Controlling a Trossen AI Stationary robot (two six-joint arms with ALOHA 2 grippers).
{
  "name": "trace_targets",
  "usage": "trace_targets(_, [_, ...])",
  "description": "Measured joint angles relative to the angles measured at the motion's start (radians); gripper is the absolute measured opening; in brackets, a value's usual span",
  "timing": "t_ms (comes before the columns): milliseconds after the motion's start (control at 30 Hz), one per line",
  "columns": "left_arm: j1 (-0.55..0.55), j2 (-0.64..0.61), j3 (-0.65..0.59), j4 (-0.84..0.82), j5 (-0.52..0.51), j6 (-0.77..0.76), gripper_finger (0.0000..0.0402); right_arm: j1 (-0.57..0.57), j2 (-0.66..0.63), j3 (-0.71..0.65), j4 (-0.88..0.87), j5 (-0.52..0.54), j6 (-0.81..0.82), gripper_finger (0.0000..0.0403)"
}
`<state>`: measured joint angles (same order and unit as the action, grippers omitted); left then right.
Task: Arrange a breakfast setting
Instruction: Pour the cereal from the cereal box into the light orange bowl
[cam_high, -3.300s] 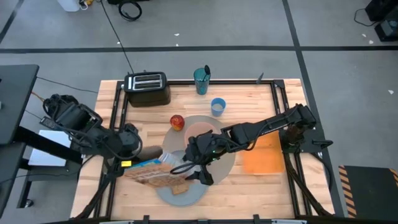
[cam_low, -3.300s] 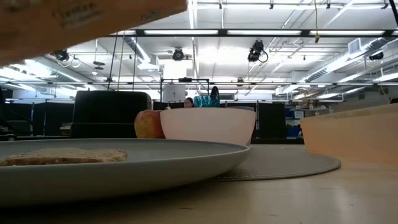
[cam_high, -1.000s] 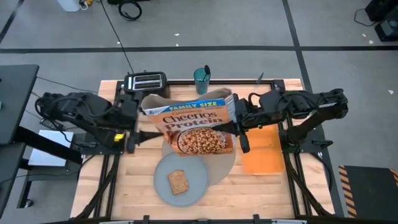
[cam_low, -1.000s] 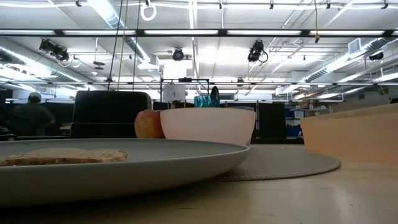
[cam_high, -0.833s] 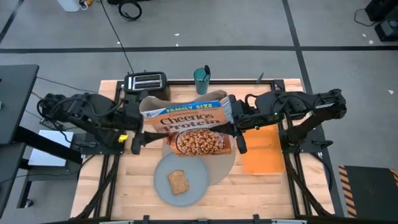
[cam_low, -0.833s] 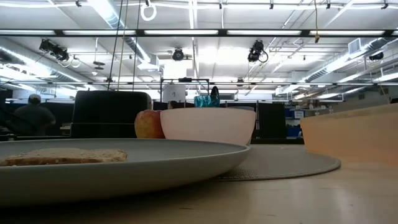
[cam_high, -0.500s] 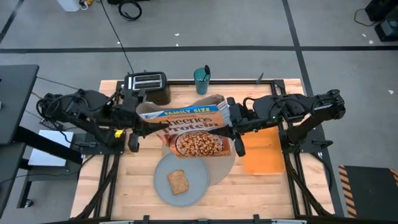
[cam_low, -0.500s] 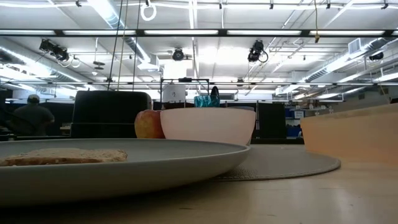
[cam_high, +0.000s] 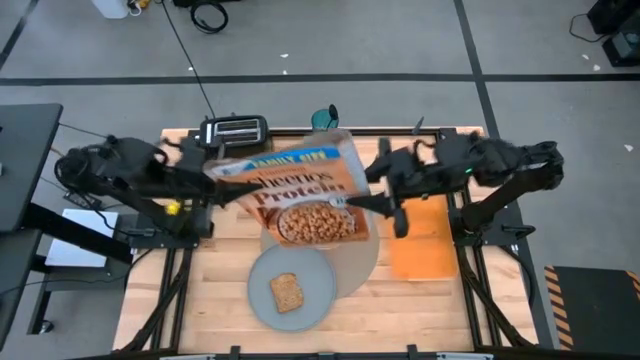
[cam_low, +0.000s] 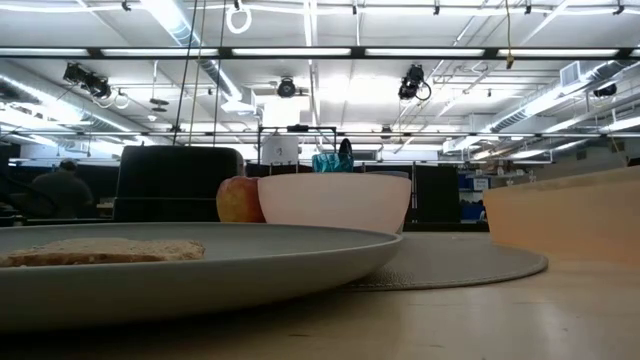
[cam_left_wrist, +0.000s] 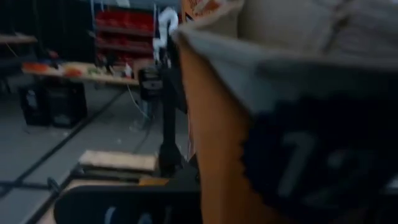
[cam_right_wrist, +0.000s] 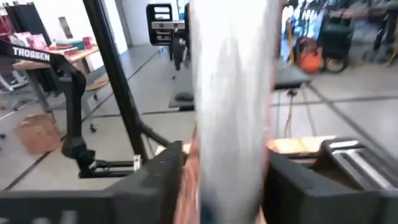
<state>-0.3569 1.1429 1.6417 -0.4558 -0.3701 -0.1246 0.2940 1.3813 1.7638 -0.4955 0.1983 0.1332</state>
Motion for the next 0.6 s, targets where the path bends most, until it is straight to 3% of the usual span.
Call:
trace_targets(267, [0.0, -0.094, 0.0, 0.101, -0.067, 0.085, 0.0008, -0.004, -0.126, 0.0, -0.129, 0.163, -0.019, 0.0307])
trace_targets(433, [0.0, -0.129, 0.0, 0.175, -0.089, 0.132, 0.0008, -0.005, -0.188, -0.104, -0.157, 0.257, 0.037, 0.0321])
trace_targets(600, [0.0, -0.131, 0.001, 0.241, -0.092, 0.176, 0.0008, -0.018, -0.241, -0.372, 0.085, 0.237, 0.109, 0.0315])
